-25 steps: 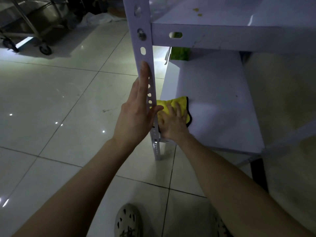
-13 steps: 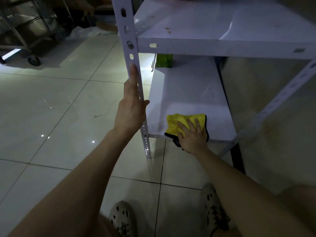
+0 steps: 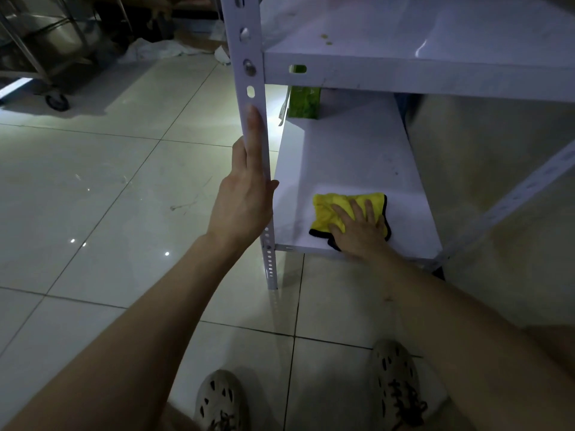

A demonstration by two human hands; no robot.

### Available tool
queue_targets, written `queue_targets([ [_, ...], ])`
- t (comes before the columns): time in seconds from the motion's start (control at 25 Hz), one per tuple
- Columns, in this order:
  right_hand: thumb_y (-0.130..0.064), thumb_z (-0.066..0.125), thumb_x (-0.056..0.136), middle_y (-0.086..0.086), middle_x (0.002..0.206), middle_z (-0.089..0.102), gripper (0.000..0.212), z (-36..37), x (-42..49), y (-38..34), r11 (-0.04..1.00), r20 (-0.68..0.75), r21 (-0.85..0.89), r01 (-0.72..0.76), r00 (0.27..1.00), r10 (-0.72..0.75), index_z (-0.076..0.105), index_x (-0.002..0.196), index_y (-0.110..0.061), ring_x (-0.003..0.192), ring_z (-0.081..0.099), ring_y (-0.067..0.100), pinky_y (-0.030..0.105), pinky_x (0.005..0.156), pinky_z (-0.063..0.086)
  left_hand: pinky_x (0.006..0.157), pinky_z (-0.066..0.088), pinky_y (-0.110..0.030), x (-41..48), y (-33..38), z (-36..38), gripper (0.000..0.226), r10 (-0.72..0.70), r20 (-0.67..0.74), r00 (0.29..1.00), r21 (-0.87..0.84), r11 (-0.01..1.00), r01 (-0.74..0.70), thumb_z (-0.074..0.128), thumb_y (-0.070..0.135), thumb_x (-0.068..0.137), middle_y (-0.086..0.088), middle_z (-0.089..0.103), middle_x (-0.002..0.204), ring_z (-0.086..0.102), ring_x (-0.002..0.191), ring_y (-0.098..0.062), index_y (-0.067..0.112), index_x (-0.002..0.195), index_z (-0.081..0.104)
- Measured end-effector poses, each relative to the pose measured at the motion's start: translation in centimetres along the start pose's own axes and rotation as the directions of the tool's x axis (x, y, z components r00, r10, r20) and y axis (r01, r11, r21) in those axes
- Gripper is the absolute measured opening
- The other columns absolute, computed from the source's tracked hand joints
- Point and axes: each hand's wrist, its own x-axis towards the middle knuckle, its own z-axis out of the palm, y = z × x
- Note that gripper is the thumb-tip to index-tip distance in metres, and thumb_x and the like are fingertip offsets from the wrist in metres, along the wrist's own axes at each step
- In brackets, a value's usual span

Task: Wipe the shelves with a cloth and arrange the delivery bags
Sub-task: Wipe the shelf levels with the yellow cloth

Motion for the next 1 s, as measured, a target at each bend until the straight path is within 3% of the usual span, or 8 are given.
queue_targets([
  [0.2,-0.060,0.030,0.107,-0.003,0.178,-0.002,0.063,-0.9,9.3,-5.2,0.996,-0.021,-0.032,0.081,0.996,-0.082,0.011,0.166,-0.051,0.162,-0.013,0.038,0.071,0.124,-0.003,0.056,0.057,-0.050,0.0,-1.0,0.4,0.132,0.061,-0.062,0.996,0.031,0.998,-0.059,0.080,-0.004,0.090,-0.020,0.049,0.149,0.064,0.072,-0.036,0.040,0.160,-0.022],
  [0.36,-0.059,0.023,0.105,0.001,0.178,-0.009,0.062,-0.3,13.5,-11.1,0.975,0.065,-0.096,0.201,0.979,-0.195,0.002,0.164,-0.057,0.160,-0.018,0.043,0.075,0.121,-0.005,0.054,0.054,-0.038,0.1,-1.5,1.1,0.132,0.075,-0.106,0.992,0.134,0.989,-0.060,0.082,-0.009,0.088,-0.020,0.052,0.147,0.064,0.070,-0.027,0.027,0.164,-0.020],
  [0.44,-0.058,0.024,0.106,0.001,0.178,-0.007,0.060,0.3,11.9,-11.5,0.965,0.053,-0.085,0.246,0.969,-0.242,0.008,0.164,-0.056,0.161,-0.015,0.043,0.075,0.122,-0.004,0.055,0.056,-0.042,0.0,-1.3,0.9,0.127,0.091,-0.107,0.990,0.143,0.987,-0.075,0.083,-0.007,0.088,-0.022,0.052,0.148,0.067,0.072,-0.031,0.021,0.166,-0.013],
  [0.6,-0.061,0.021,0.100,0.001,0.178,0.002,0.064,2.4,4.5,-10.2,0.889,0.001,-0.143,0.435,0.898,-0.440,0.017,0.163,-0.053,0.163,-0.005,0.039,0.074,0.123,0.005,0.059,0.058,-0.052,-0.1,-0.4,0.0,0.131,0.062,-0.033,0.998,0.100,0.993,-0.059,0.081,-0.002,0.092,-0.021,0.048,0.152,0.068,0.076,-0.042,0.037,0.161,-0.022],
  [0.76,-0.061,0.027,0.101,-0.006,0.179,0.002,0.064,2.2,1.1,-7.8,0.900,0.033,-0.118,0.420,0.907,-0.419,0.008,0.162,-0.059,0.164,-0.007,0.030,0.067,0.127,0.003,0.063,0.061,-0.056,-0.1,0.1,-0.7,0.137,0.008,0.028,1.000,0.151,0.989,-0.012,0.082,0.009,0.095,-0.022,0.052,0.149,0.070,0.076,-0.043,0.043,0.158,-0.035],
  [0.88,-0.064,0.033,0.104,-0.010,0.178,-0.002,0.064,1.2,-0.4,-3.8,0.945,0.044,-0.102,0.310,0.951,-0.307,0.007,0.163,-0.060,0.164,-0.010,0.028,0.064,0.128,0.002,0.055,0.058,-0.049,-0.7,0.1,-0.8,0.128,-0.073,-0.069,0.995,0.367,0.925,0.093,0.072,0.040,0.104,-0.020,0.075,0.108,0.066,0.057,-0.039,0.045,0.155,-0.045],
  [0.96,-0.066,0.034,0.104,-0.011,0.178,-0.005,0.066,0.1,-1.6,0.4,0.975,0.046,-0.070,0.210,0.977,-0.207,0.007,0.164,-0.058,0.164,-0.010,0.026,0.062,0.128,0.002,0.052,0.049,-0.034,-1.4,0.6,-0.9,0.099,-0.040,-0.200,0.979,0.475,0.870,0.133,0.052,0.055,0.110,-0.010,0.068,0.068,0.055,0.041,-0.031,0.034,0.170,-0.024],
  [1.0,-0.067,0.034,0.104,-0.011,0.178,-0.006,0.066,-0.5,-2.0,2.5,0.985,0.051,-0.052,0.166,0.985,-0.163,0.007,0.164,-0.058,0.164,-0.011,0.027,0.062,0.128,0.001,0.052,0.043,-0.029,-1.9,0.8,-0.4,0.085,-0.020,-0.224,0.974,0.467,0.875,0.126,0.045,0.057,0.110,-0.005,0.063,0.061,0.051,0.038,-0.028,0.027,0.173,-0.003],
])
